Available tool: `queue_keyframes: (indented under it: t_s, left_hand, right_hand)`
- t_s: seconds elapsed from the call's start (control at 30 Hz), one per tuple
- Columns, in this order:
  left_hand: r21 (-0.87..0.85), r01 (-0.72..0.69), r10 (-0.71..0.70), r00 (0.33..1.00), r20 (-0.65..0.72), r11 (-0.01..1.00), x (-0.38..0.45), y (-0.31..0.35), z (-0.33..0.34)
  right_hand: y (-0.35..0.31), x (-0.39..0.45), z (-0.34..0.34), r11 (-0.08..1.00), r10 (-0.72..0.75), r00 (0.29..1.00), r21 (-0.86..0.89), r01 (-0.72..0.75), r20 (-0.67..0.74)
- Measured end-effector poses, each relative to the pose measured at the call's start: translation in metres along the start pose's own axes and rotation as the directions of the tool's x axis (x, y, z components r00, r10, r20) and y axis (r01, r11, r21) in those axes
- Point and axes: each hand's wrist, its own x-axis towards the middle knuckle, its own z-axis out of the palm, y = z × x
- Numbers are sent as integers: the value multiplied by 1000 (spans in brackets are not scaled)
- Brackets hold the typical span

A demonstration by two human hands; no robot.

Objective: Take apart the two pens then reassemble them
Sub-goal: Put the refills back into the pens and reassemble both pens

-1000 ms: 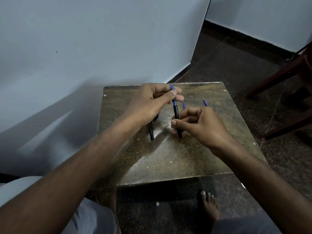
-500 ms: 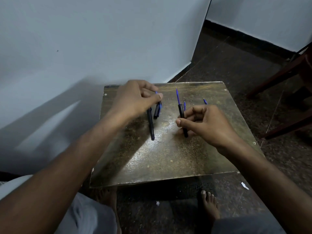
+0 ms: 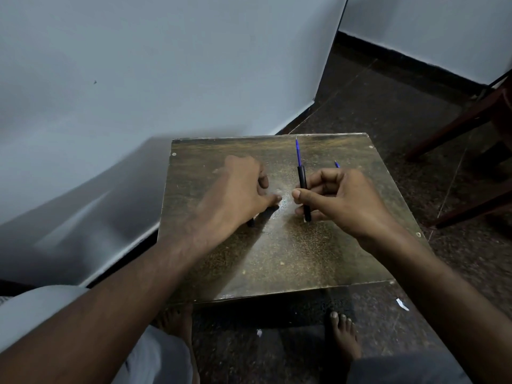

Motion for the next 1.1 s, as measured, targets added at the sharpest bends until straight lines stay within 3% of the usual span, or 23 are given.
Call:
queue_keyframes:
  t_s: [0.1, 0.17, 0.23, 0.47, 0.63, 0.73, 0.83, 1.0, 1.1]
  left_hand:
    - [-217, 10, -30, 995, -90, 976, 4, -1, -17]
    - [-468, 29, -66, 996, -63, 883, 6, -1, -27]
    - [-601, 36, -60, 998, -21, 798, 4, 3, -30]
    - [-619, 16, -44, 999, -29, 785, 3, 9, -20]
    - [-830, 8, -269, 948, -172, 558, 20, -1, -38]
    - [-867, -4, -372, 902, -219, 499, 27, -13, -50]
    - [-866, 64, -342, 931, -127, 495, 27, -19, -48]
    - [-763, 142, -137, 988, 71, 631, 17, -1, -21]
    - [-721, 113, -83, 994, 78, 684, 12, 13, -1]
  right_hand:
    - [0, -1, -1, 1000, 1, 1000, -3, -1, 8]
    - [0, -1, 0, 1000, -3, 1000, -18, 3, 20]
    - [1, -3, 2, 999, -7, 999, -31, 8, 38]
    - [0, -8, 9, 994, -10, 996, -108, 20, 94]
    - [4, -13, 3, 982, -8, 989, -188, 35, 145]
    - [6, -18, 0, 980, 12, 990, -199, 17, 142]
    - [10, -18, -4, 981, 39, 995, -193, -20, 92]
    - [12, -10, -6, 956, 181, 982, 227, -187, 48]
    - [12, -7, -7, 946, 220, 976, 245, -211, -8]
